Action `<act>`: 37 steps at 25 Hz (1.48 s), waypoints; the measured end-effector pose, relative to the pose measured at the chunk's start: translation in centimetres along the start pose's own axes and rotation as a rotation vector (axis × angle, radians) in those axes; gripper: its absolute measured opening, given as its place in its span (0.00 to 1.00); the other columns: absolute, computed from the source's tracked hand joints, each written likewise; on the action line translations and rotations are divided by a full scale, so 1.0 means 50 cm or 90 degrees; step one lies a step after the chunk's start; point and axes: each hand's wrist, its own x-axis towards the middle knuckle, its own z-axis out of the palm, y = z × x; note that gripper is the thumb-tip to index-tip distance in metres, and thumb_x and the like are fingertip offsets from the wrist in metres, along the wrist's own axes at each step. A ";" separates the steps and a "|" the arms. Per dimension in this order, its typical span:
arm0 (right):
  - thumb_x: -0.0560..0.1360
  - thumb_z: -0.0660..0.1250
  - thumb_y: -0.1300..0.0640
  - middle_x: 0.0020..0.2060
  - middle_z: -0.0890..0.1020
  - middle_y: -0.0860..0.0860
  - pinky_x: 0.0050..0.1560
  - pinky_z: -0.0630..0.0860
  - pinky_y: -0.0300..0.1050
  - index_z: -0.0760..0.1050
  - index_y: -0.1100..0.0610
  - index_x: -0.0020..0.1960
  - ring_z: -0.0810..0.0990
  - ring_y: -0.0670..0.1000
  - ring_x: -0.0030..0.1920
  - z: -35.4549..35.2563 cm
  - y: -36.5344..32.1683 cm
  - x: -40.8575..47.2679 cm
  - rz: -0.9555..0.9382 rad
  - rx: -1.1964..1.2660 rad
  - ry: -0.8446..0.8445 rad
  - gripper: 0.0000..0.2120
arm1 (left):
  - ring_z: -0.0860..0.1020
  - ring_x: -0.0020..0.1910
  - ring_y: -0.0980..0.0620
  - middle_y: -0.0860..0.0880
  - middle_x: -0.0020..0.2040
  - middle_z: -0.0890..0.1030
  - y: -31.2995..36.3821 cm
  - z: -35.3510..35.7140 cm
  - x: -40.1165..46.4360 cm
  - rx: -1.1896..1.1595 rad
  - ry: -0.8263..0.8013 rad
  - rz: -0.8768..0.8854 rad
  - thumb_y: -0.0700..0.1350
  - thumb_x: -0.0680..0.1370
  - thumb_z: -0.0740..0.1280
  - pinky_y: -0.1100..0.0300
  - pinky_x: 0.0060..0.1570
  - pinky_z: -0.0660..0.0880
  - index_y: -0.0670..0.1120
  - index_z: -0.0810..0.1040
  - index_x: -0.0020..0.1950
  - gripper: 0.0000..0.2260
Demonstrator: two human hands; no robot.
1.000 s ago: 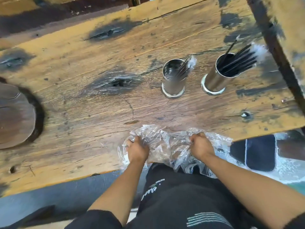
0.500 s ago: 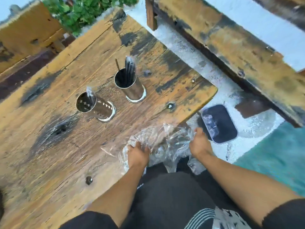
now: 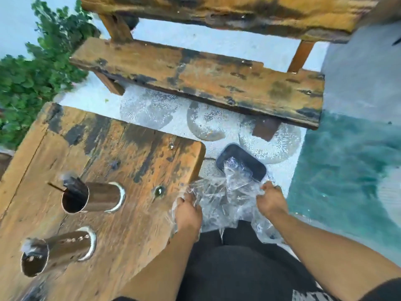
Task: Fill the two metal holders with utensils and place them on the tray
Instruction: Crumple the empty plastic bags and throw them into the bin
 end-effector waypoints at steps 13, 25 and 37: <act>0.80 0.67 0.58 0.69 0.63 0.64 0.58 0.81 0.52 0.69 0.61 0.70 0.83 0.62 0.54 -0.017 -0.032 0.131 0.248 0.044 -0.031 0.20 | 0.80 0.54 0.44 0.43 0.65 0.74 0.223 0.015 0.224 0.104 -0.158 0.149 0.51 0.81 0.66 0.55 0.50 0.76 0.41 0.69 0.72 0.22; 0.78 0.69 0.58 0.67 0.66 0.58 0.62 0.76 0.53 0.69 0.58 0.72 0.79 0.61 0.59 0.134 -0.067 0.342 0.158 0.102 -0.111 0.24 | 0.83 0.56 0.38 0.39 0.55 0.84 0.274 0.206 0.428 0.044 -0.181 0.021 0.39 0.80 0.66 0.52 0.51 0.79 0.42 0.69 0.74 0.22; 0.72 0.73 0.62 0.66 0.78 0.58 0.61 0.79 0.49 0.77 0.63 0.69 0.81 0.59 0.61 0.341 0.029 0.686 0.201 0.372 -0.161 0.25 | 0.83 0.56 0.42 0.42 0.58 0.83 0.332 0.503 0.715 0.116 -0.269 0.033 0.37 0.81 0.66 0.50 0.56 0.82 0.43 0.67 0.77 0.24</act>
